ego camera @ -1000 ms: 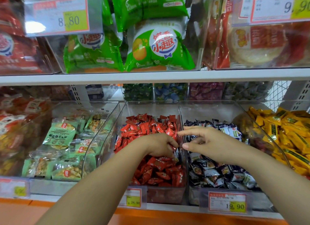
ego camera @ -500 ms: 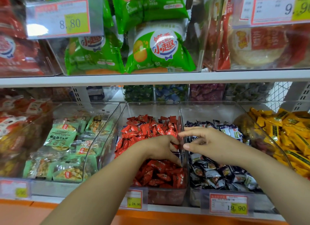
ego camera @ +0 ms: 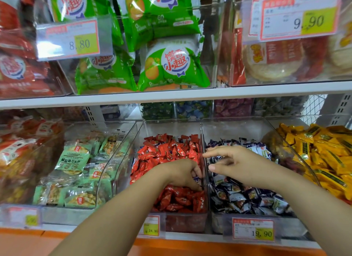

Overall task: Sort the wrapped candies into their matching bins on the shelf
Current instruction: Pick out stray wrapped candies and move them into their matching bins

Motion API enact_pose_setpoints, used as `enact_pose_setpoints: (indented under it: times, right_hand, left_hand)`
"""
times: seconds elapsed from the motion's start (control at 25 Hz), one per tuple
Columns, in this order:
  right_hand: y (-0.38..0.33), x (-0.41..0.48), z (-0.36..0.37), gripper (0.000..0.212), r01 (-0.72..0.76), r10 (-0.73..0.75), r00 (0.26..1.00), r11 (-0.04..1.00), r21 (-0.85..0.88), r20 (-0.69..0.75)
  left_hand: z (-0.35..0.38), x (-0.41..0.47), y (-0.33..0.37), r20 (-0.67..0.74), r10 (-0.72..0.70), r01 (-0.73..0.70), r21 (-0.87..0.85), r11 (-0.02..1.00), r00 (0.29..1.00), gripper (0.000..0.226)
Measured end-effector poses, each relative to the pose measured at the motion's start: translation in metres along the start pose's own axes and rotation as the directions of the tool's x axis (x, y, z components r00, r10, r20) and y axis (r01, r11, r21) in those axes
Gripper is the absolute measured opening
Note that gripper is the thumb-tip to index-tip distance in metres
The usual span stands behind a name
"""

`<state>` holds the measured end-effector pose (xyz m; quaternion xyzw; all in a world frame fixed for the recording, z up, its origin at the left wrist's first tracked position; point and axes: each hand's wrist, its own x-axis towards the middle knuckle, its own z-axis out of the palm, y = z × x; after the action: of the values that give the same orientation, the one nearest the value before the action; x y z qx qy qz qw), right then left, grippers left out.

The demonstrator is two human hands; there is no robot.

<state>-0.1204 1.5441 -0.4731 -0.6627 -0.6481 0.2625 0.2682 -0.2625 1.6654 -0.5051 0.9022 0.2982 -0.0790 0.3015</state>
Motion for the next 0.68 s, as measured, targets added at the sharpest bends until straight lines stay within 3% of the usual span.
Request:
enact_pose_setpoints:
  times: [0.32,0.48,0.6,0.68]
  right_hand:
    - [0.007,-0.002,-0.004,0.032,-0.012,0.013,1.000,0.999,-0.035,0.022]
    - [0.003,0.000,-0.002,0.031,-0.001,0.001,1.000,1.000,0.000,0.012]
    - [0.001,0.000,-0.003,0.029,0.000,0.000,1.000,1.000,0.015,-0.001]
    - [0.002,-0.004,-0.007,0.028,-0.014,0.014,1.000,1.000,0.015,-0.011]
  left_hand:
    - [-0.006,-0.004,-0.004,0.042,-0.018,0.017,0.026,1.000,0.999,0.031]
    - [-0.005,-0.005,-0.008,0.013,0.017,-0.017,0.014,1.000,1.000,0.018]
    - [-0.004,-0.008,-0.010,-0.065,0.065,-0.068,-0.032,0.997,0.996,0.020]
    - [-0.011,-0.016,-0.009,-0.216,0.094,-0.110,-0.063,0.992,0.972,0.023]
